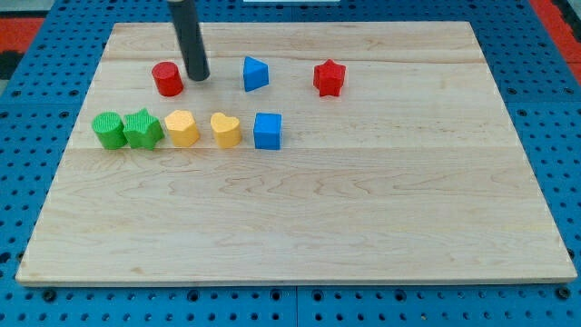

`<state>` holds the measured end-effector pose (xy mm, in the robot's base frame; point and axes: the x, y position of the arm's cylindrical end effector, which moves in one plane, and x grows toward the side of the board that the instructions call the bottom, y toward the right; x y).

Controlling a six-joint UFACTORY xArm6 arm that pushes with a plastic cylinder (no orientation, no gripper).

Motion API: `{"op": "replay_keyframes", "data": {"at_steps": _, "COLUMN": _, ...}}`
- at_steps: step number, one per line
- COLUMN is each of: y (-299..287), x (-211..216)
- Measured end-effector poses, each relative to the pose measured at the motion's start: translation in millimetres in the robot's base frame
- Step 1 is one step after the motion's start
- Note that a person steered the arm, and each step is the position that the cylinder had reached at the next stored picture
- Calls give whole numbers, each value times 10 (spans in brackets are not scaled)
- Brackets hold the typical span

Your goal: Move the blue triangle into the red star

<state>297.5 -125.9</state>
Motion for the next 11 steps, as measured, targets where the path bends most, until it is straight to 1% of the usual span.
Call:
{"op": "replay_keyframes", "data": {"at_steps": 1, "y": 316, "x": -39}}
{"op": "replay_keyframes", "data": {"at_steps": 2, "y": 604, "x": 30}}
{"op": "replay_keyframes", "data": {"at_steps": 3, "y": 905, "x": -32}}
{"op": "replay_keyframes", "data": {"at_steps": 6, "y": 1431, "x": 99}}
{"op": "replay_keyframes", "data": {"at_steps": 7, "y": 1437, "x": 36}}
{"op": "replay_keyframes", "data": {"at_steps": 8, "y": 1590, "x": 72}}
{"op": "replay_keyframes", "data": {"at_steps": 9, "y": 1815, "x": 289}}
{"op": "replay_keyframes", "data": {"at_steps": 11, "y": 2048, "x": 724}}
